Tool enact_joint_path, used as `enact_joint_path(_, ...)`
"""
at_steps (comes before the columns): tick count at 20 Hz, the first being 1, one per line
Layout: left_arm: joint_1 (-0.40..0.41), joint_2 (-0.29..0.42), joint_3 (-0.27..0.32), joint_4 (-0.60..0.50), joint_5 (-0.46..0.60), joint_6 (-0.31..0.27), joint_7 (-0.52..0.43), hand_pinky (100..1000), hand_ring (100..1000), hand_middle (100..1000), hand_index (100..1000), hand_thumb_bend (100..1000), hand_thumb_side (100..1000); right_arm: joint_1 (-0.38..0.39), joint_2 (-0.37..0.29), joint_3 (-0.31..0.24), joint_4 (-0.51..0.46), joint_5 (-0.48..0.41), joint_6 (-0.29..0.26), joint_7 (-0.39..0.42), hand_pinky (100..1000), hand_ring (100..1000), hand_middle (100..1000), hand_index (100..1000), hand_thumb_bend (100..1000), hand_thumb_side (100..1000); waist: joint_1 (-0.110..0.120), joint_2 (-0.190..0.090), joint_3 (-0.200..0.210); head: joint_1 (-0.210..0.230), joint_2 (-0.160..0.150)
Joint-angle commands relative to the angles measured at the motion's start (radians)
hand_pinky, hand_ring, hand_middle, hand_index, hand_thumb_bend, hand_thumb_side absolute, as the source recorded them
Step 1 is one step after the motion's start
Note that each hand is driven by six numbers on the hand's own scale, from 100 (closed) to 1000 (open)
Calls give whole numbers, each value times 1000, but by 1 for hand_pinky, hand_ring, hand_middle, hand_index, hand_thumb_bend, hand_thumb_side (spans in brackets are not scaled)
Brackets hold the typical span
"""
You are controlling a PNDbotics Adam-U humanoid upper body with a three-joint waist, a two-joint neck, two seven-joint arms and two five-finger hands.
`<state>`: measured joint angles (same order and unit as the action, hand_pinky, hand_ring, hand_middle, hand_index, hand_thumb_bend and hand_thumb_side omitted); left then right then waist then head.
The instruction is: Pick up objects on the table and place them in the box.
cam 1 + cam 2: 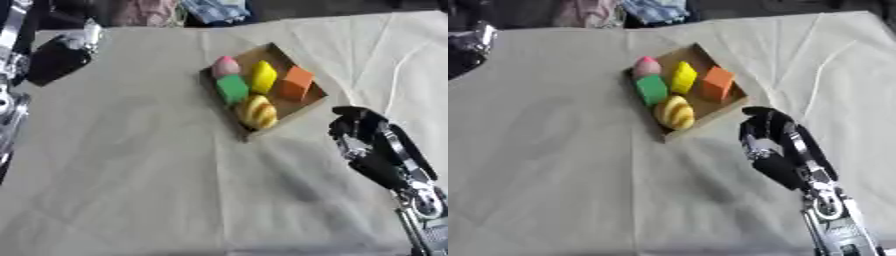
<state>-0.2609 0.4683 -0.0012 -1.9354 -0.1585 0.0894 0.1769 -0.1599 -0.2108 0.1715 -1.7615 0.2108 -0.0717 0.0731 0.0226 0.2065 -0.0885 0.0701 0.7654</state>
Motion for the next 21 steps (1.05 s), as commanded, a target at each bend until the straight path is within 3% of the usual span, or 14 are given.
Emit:
enact_joint_path(1,43,-49,30,-18,19,4,38,661,619,650,782,104,436,-16,-20,-13,-10,3,0,-22,636,621,579,794,100,484,5,-17,8,11,5)
enact_joint_path(11,150,-198,40,45,16,1,17,651,604,644,791,100,517,-39,-26,-46,-10,12,6,-66,636,622,584,803,100,464,-4,-9,28,27,5)
enact_joint_path(21,154,-241,31,85,17,-11,-40,651,606,645,793,100,544,-35,-14,-65,-6,19,11,-93,637,626,594,820,100,475,-4,-4,20,24,5)
